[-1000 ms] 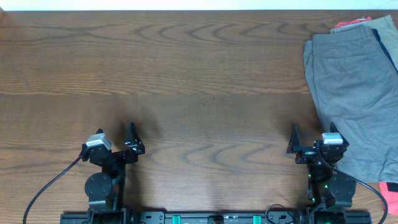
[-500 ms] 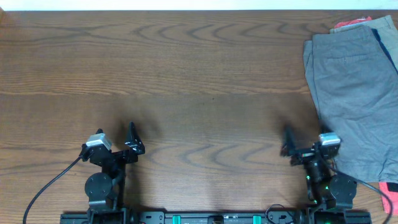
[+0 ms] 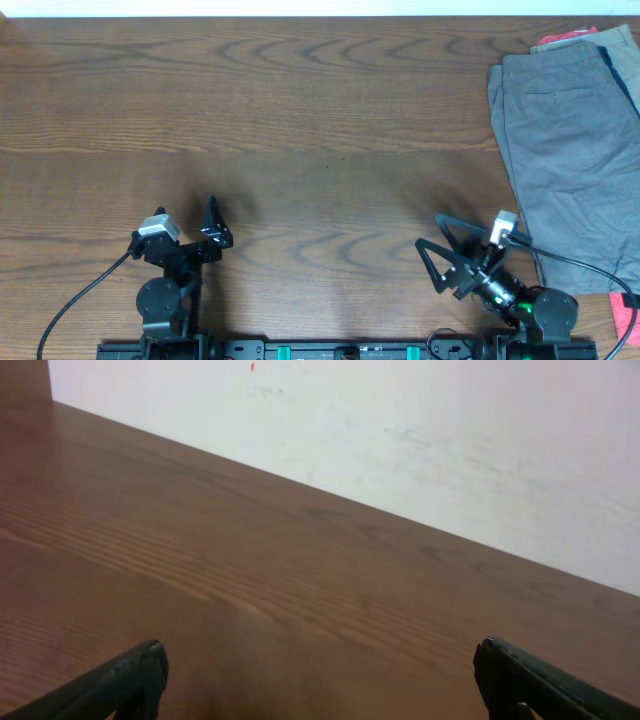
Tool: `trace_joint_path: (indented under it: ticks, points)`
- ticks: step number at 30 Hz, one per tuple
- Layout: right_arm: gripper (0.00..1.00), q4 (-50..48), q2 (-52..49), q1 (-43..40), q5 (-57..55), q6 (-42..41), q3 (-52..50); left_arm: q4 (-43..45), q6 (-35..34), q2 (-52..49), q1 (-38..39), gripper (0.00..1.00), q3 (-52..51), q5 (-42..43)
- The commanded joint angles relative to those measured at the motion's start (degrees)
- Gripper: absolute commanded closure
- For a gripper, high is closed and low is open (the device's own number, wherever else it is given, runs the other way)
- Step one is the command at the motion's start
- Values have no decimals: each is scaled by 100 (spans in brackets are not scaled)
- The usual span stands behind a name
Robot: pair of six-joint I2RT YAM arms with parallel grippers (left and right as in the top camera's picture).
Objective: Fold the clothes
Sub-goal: 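Reach the right gripper to the grey shorts on the right stack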
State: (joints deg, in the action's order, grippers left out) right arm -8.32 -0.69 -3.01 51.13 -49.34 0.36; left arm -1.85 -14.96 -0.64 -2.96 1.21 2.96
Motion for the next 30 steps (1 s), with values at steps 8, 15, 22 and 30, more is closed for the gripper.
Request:
trace_joint_path:
  ticks: [8, 15, 22, 30]
  points:
    - [1, -1163, -2, -37, -835, -326, 376, -199, 57, -7, -24, 2, -98, -66]
    - [1, -125, -988, -39, -1773, 1818, 2116, -199, 55, -7, -24, 2, -98, -66]
    - [1, 2275, -3576, -42, -3847, 3781, 4754, -199, 57, -7, -24, 2, -98, -66]
    - [1, 4546, -7187, -44, -5574, 4688, 8061, -199, 57, -7, -24, 2, -98, -66]
